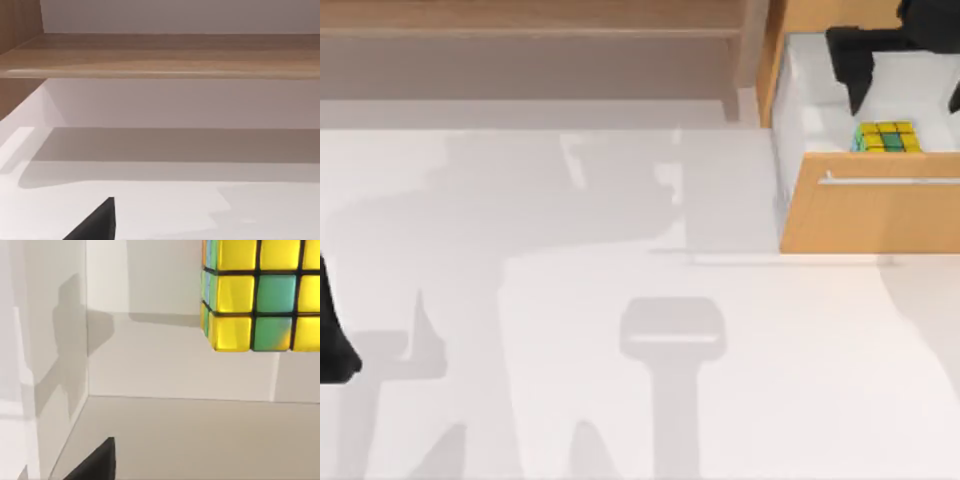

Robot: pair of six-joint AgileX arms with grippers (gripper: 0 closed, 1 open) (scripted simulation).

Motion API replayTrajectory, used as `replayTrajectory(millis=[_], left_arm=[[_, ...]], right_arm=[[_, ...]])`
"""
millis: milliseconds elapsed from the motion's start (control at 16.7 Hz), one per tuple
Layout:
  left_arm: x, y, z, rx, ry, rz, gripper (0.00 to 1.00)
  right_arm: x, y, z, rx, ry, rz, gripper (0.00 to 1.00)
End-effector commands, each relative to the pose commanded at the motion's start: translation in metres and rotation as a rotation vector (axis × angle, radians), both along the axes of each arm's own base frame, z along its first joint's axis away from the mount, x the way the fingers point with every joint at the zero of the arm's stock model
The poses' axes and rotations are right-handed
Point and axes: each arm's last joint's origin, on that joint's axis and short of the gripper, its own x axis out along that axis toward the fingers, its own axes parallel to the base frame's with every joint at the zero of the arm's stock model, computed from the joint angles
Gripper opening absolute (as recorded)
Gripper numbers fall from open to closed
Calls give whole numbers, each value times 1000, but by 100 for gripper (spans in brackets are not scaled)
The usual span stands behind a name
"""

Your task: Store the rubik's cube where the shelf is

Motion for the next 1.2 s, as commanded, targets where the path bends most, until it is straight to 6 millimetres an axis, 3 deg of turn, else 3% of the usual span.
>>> replayTrajectory(millis=[180,300,540,780,1080,1200], left_arm=[[0,0,0,0,0,0,100],[0,0,0,0,0,0,100],[0,0,0,0,0,0,100],[0,0,0,0,0,0,100],[0,0,0,0,0,0,100],[0,0,0,0,0,0,100]], right_arm=[[-10,0,6,-1,-1,5,100],[-6,-5,-3,1,-3,8,100],[19,-21,-52,1,4,6,100],[40,-23,-98,1,4,4,100],[42,-23,-102,2,-1,3,100],[42,-23,-102,2,-1,3,85]])
